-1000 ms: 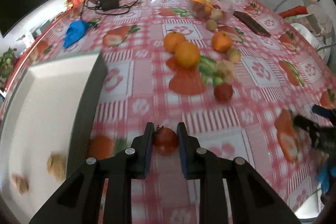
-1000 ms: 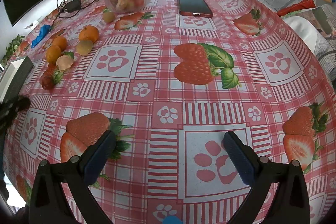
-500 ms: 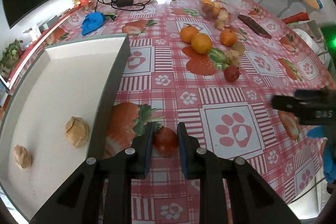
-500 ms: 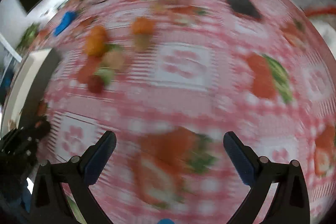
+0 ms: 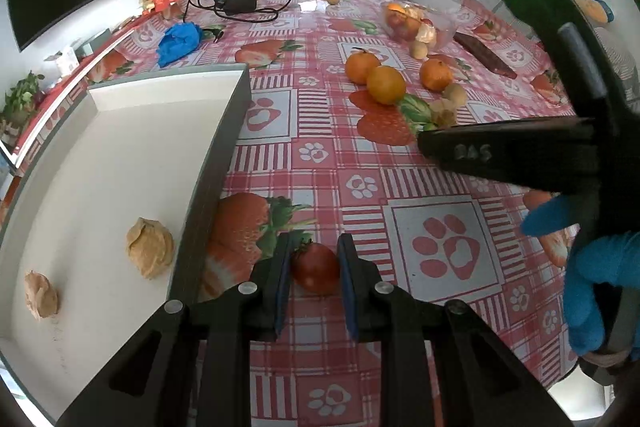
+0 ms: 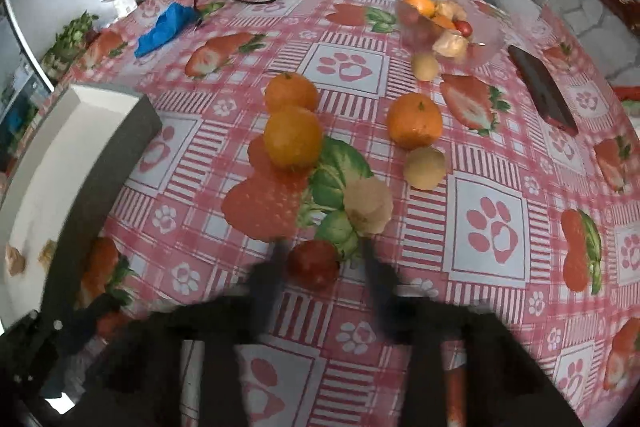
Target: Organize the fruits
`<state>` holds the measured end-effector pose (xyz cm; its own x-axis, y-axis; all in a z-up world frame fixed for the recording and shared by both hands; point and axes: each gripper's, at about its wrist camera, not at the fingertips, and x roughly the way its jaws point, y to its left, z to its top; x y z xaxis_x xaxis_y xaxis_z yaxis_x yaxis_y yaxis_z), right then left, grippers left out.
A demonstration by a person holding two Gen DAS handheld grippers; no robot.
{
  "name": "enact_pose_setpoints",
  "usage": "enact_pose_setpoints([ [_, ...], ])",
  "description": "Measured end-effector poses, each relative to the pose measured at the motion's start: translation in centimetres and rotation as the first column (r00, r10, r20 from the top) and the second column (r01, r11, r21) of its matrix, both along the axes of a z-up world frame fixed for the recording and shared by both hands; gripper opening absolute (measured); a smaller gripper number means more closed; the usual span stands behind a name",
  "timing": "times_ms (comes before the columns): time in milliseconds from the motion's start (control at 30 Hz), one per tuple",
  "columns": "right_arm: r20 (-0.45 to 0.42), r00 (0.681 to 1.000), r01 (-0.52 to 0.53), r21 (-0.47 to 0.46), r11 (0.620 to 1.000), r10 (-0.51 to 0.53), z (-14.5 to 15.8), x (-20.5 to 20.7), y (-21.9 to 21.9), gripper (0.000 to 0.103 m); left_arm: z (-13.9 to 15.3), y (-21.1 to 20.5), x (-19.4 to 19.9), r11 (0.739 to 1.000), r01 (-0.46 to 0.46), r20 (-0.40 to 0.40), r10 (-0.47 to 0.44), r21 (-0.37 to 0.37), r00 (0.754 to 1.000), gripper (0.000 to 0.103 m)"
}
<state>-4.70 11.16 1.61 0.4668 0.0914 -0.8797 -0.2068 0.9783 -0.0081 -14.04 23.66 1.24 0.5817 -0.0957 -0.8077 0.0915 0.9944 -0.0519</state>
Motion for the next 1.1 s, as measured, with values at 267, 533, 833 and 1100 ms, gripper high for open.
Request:
enact_pose_setpoints([
  [267,-0.044,0.999,0.016,0.170,0.985,-0.009,1.8,-2.9,-3.9,0.027,1.8,1.4,-0.4,0.991,-0.010,-0.018,0.008,-0.130,1.000,0.024],
  [533,0.003,1.000,-0.011,0.220,0.975,0.010,6.0,-4.7,-3.3,0.027,6.9,5.1,-0.8,0.992,-0.025,0.041,0.030,-0.121,0.999,0.024],
  [833,0.012,0.991,-0.131,0.274,0.953,0.133,7.4,-4.4,3.8,0.027,7.9,14.0,-1.4,0.983,-0.177,0.057,0.180,-0.052,0.982,0.024],
  [1100,0.033,0.973,-0.230,0.241,0.943,0.229,7.3,-4.1,10.0,0.027,6.4,17.8,-2.0,0.968,-0.246,0.053,0.248,-0.046,0.967,0.024],
])
